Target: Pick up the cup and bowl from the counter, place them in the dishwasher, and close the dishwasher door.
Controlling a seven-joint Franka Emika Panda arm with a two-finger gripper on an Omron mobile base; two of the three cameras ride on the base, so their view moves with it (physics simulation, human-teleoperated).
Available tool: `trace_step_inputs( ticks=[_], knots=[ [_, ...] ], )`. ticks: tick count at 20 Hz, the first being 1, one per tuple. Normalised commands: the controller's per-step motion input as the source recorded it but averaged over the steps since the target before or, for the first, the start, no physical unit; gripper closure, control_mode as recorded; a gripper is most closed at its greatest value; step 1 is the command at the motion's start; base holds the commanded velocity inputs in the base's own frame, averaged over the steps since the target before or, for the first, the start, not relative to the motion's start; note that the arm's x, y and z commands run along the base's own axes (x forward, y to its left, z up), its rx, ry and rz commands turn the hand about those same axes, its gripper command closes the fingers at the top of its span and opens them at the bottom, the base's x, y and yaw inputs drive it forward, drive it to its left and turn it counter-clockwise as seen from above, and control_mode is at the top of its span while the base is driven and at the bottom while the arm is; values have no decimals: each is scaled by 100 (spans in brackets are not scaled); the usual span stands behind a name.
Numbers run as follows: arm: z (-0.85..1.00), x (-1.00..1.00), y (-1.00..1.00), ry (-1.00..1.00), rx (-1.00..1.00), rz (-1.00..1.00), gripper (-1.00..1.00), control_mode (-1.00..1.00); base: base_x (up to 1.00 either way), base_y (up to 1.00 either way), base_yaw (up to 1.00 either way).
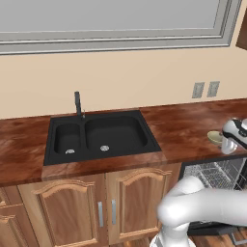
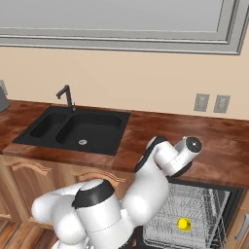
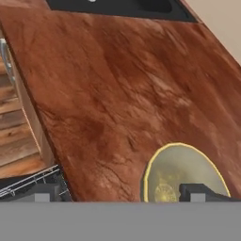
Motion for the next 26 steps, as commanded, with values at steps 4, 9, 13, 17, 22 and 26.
trace_step_inputs(
  ticks=[4,9,13,17,22,26],
  knots=[
    [-26,32,0,0,0,0,-100,-100,0,0,0],
    [-19,30,-2,0,0,0,-100,-100,0,0,0],
    [-17,28,-9,0,0,0,-100,-100,0,0,0],
    [-16,29,-17,0,0,0,-100,-100,0,0,0],
    [-14,24,-31,0,0,0,-100,-100,0,0,0],
    [-18,29,-27,0,0,0,-100,-100,0,0,0]
  ],
)
